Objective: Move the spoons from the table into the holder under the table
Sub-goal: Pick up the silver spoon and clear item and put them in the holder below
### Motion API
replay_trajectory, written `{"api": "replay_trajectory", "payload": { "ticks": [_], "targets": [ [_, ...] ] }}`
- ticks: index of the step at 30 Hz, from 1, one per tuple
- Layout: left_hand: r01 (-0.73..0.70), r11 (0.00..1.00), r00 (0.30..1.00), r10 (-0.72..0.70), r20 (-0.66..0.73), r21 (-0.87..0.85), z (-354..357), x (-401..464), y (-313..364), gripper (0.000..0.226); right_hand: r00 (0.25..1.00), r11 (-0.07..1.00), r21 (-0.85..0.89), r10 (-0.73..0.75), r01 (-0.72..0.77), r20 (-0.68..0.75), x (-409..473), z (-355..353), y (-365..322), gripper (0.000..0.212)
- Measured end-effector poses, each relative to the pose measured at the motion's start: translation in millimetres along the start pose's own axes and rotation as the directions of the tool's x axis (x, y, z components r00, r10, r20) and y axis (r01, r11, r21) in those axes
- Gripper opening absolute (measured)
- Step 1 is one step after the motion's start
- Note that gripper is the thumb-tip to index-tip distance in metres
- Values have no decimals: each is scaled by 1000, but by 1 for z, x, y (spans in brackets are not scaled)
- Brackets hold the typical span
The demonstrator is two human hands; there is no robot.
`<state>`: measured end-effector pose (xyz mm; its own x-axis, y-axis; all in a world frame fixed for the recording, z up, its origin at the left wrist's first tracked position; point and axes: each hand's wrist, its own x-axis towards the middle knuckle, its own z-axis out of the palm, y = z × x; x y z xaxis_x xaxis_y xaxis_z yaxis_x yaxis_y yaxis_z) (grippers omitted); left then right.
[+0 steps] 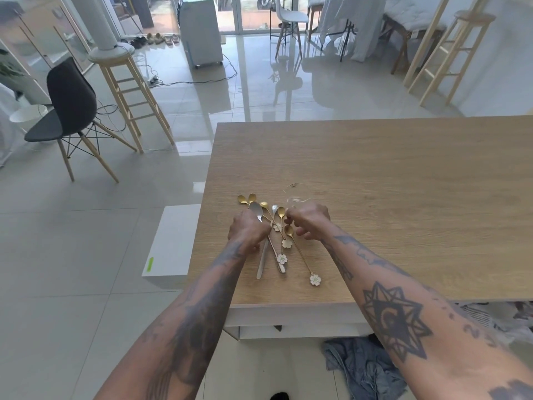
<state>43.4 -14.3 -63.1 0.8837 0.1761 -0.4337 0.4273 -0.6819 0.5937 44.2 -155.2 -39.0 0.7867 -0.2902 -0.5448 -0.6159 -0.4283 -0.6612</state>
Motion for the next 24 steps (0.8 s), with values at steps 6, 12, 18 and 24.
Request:
{"api": "replay_trajectory", "payload": {
  "ticks": [6, 12, 18, 24],
  "targets": [
    [-5, 999, 1000, 5, -4, 39, 0, -3, -1, 25, 999, 989, 142, 48, -47, -3, 3, -3, 5, 26],
    [-59, 997, 998, 59, 2, 48, 2, -3, -4, 16, 995, 956, 292, 11, -39, 97, 2, -13, 15, 16],
    [-79, 993, 997, 78, 14, 93, 3, -7, -4, 32, 985, 918, 394, -25, -46, 172, 0, -24, 17, 11],
    [-13, 998, 999, 15, 46, -54, -15, -13, -2, 32, 984, 892, 451, -67, -14, 164, -9, -41, 22, 12]
  ]
}}
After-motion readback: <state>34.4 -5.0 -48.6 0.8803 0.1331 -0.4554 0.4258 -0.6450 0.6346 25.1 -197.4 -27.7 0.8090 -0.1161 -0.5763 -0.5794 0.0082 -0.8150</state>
